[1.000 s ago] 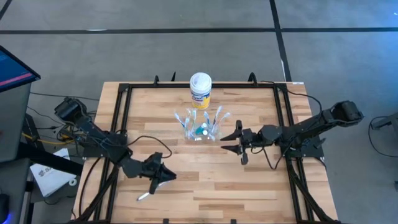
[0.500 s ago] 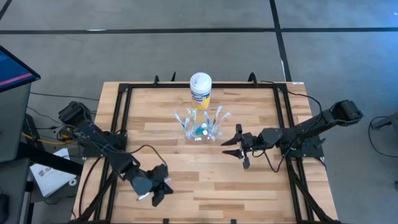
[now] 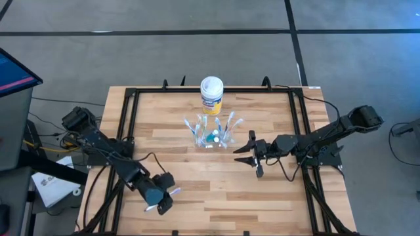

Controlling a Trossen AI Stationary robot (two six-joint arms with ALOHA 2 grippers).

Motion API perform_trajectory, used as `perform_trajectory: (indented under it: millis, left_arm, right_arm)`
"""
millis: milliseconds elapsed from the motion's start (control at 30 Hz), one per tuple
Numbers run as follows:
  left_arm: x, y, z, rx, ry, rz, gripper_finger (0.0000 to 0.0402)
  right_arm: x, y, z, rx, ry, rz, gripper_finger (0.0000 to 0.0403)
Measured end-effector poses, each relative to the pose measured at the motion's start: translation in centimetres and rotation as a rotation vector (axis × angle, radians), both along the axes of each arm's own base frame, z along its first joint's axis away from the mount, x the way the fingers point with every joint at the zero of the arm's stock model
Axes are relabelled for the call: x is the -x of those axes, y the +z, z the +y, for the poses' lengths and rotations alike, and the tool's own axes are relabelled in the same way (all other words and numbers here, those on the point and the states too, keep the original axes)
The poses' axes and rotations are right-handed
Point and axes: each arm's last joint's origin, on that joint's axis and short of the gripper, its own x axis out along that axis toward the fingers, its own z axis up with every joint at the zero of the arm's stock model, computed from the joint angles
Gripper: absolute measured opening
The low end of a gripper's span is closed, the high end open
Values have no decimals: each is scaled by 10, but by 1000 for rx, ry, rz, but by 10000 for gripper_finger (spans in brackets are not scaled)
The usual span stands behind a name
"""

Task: Pick & Place toothbrushing station
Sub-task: Put the purple toothbrush into the transparent organizer

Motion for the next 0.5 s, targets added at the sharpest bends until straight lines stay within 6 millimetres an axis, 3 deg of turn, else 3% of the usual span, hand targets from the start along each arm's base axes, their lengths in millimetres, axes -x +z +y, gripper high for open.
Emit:
perform_trajectory:
  millis: [500]
  left_arm:
    - [-2, -13, 6, -82, 29, 67, 112]
  right_arm:
    - [0, 0, 0, 0, 0, 0, 123]
